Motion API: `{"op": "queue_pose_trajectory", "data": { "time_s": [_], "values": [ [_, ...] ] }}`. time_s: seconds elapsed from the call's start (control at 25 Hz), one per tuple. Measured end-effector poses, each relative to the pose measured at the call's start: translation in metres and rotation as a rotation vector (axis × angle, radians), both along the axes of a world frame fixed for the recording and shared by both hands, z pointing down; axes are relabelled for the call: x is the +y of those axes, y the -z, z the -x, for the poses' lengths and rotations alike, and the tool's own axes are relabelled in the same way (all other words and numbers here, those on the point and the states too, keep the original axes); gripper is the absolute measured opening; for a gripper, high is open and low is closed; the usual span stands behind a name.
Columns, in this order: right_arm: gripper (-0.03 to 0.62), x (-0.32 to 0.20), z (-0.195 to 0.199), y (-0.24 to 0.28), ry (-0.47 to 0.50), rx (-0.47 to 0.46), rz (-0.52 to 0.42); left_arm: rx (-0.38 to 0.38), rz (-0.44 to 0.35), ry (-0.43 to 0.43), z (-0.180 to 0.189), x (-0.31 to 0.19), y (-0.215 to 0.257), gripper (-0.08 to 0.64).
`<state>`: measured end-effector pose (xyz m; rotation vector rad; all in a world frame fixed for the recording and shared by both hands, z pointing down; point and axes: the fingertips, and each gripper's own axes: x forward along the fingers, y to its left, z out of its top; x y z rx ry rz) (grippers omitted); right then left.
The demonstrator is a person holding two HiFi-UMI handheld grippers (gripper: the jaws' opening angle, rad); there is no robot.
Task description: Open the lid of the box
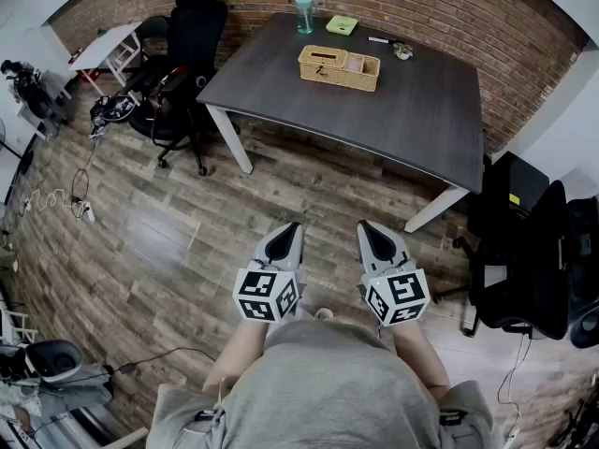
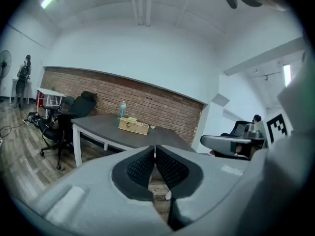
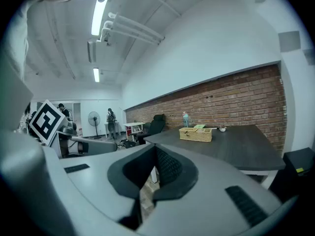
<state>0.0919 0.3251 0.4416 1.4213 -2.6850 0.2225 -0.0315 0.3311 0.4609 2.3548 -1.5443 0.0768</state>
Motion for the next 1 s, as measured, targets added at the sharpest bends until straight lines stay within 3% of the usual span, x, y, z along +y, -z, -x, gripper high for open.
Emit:
{"op": "queue_pose_trajectory", "data": {
  "time_s": [0.48,0.68,1.0],
  "values": [
    [0.001,0.027,-0.004,0.002,0.033,0.004,-0.020,-0.018,-0.020,0.012,-0.009,0.027,0.004,0.025],
    [0.002,0.030,-0.001,-0.004,0.092,-0.006,0.003,-0.016,-0.021,0.012,-0.016,0.030,0.003,0.025],
    [0.002,0.024,-0.001,-0.010,0.103,0.009,0.022,-0.018,-0.011,0.022,-0.016,0.026,0.001,0.025]
  ]
}}
